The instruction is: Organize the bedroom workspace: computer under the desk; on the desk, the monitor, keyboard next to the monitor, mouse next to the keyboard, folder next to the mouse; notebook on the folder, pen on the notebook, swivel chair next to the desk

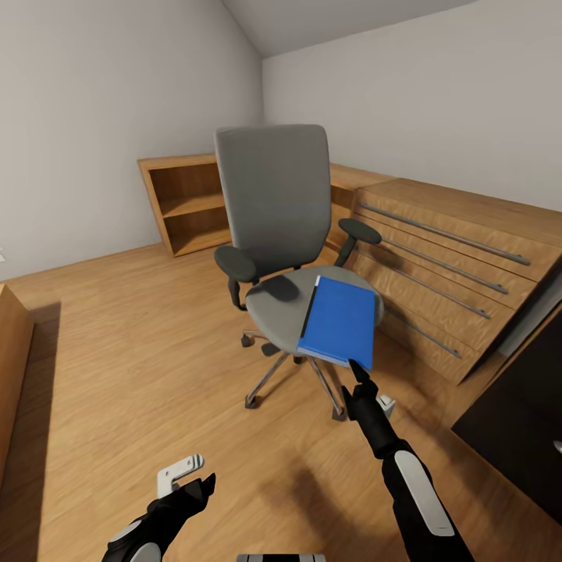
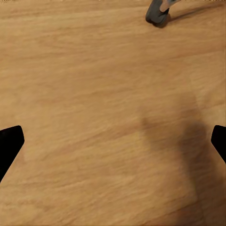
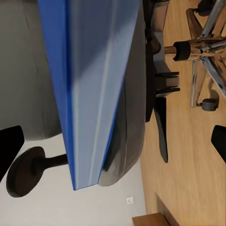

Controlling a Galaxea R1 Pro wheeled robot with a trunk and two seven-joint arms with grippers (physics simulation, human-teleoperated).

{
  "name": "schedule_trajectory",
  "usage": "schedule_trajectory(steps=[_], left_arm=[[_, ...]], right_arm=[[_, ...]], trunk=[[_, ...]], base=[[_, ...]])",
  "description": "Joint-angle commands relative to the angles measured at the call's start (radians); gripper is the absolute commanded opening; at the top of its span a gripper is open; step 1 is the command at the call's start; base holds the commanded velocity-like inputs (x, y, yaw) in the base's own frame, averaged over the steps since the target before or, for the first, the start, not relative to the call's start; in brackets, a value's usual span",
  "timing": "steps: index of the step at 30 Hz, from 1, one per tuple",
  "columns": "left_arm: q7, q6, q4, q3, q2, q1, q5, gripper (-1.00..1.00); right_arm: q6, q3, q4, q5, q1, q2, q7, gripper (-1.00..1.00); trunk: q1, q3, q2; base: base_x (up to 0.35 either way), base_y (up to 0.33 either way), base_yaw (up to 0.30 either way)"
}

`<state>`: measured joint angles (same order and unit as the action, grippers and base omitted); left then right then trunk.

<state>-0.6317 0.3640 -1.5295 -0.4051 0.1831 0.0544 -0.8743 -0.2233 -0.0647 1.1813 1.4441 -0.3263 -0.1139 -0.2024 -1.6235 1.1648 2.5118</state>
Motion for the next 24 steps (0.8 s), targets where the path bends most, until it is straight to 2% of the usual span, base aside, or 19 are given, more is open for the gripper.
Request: schedule_trajectory(steps=[1,8,19,24], left_arm=[[-0.008,0.001,-0.001,-0.002,0.001,0.001,-0.006,1.0],[-0.009,0.001,0.0,-0.002,0.001,0.001,-0.006,1.0],[-0.01,0.001,0.0,-0.003,0.001,0.001,-0.006,1.0],[-0.01,0.001,0.0,-0.003,0.001,0.001,-0.006,1.0]], right_arm=[[-0.008,-0.004,0.0,0.009,0.0,-0.001,-0.002,1.0],[-0.008,-0.004,0.0,0.009,0.0,-0.001,-0.002,1.0],[-0.008,-0.004,0.0,0.009,0.0,-0.001,-0.002,1.0],[-0.008,-0.004,0.0,0.009,0.0,-0.001,-0.002,1.0]], trunk=[[0.0,0.001,0.0],[0.0,0.001,0.0],[0.0,0.001,0.0],[0.0,0.001,0.0]], base=[[0.038,0.0,0.0],[0.123,0.027,0.0],[0.023,0.004,0.0],[0.154,0.0,0.0]])
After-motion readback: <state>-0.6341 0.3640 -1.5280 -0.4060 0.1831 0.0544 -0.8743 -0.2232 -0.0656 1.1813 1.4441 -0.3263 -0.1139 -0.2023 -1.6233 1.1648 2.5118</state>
